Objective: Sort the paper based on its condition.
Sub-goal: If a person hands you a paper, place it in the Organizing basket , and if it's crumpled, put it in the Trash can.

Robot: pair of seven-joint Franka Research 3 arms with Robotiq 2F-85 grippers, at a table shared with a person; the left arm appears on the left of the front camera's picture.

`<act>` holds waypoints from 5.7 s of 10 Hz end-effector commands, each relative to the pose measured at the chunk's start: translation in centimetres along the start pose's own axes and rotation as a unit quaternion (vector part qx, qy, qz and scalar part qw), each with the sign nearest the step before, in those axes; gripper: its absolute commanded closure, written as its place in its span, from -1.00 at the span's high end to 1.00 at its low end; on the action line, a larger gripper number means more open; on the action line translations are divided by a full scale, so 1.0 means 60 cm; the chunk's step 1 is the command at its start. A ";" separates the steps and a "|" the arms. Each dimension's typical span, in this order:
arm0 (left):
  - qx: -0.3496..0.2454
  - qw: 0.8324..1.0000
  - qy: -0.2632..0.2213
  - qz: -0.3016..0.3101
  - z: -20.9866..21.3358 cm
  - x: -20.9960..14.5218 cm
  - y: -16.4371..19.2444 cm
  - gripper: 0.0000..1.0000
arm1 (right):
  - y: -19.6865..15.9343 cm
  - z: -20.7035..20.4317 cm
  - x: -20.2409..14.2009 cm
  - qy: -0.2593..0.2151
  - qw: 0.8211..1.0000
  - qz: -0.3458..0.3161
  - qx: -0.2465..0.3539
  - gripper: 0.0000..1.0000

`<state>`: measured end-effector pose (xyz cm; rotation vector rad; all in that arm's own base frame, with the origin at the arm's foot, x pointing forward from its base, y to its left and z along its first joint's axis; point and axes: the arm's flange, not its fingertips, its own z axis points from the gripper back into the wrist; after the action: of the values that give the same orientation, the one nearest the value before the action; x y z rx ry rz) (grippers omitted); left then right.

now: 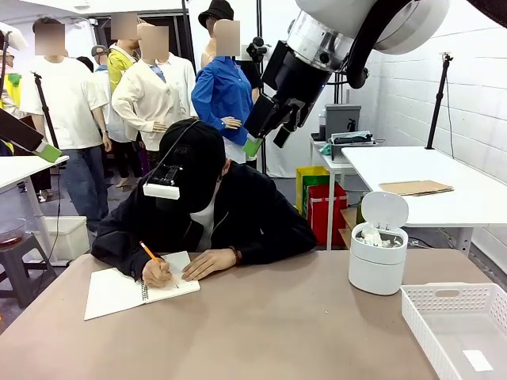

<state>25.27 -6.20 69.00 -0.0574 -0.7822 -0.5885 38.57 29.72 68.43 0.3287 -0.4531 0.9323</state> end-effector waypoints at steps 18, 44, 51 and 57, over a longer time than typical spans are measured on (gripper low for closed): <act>0.000 1.000 0.000 0.001 0.001 0.000 -0.001 1.00 | 0.020 0.015 0.011 -0.042 0.999 0.007 0.027 1.00; 0.000 1.000 0.000 0.001 0.001 0.000 -0.001 1.00 | 0.020 0.016 0.012 -0.024 1.000 0.001 0.015 1.00; 0.000 1.000 0.000 0.001 0.001 0.000 -0.001 1.00 | 0.020 0.016 0.012 -0.024 1.000 0.001 0.015 1.00; 0.000 1.000 0.000 0.001 0.001 0.000 -0.001 1.00 | 0.020 0.016 0.012 -0.024 1.000 0.001 0.015 1.00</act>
<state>25.27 -6.20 69.00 -0.0574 -0.7823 -0.5885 37.72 30.54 69.74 0.3736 -0.4876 0.9401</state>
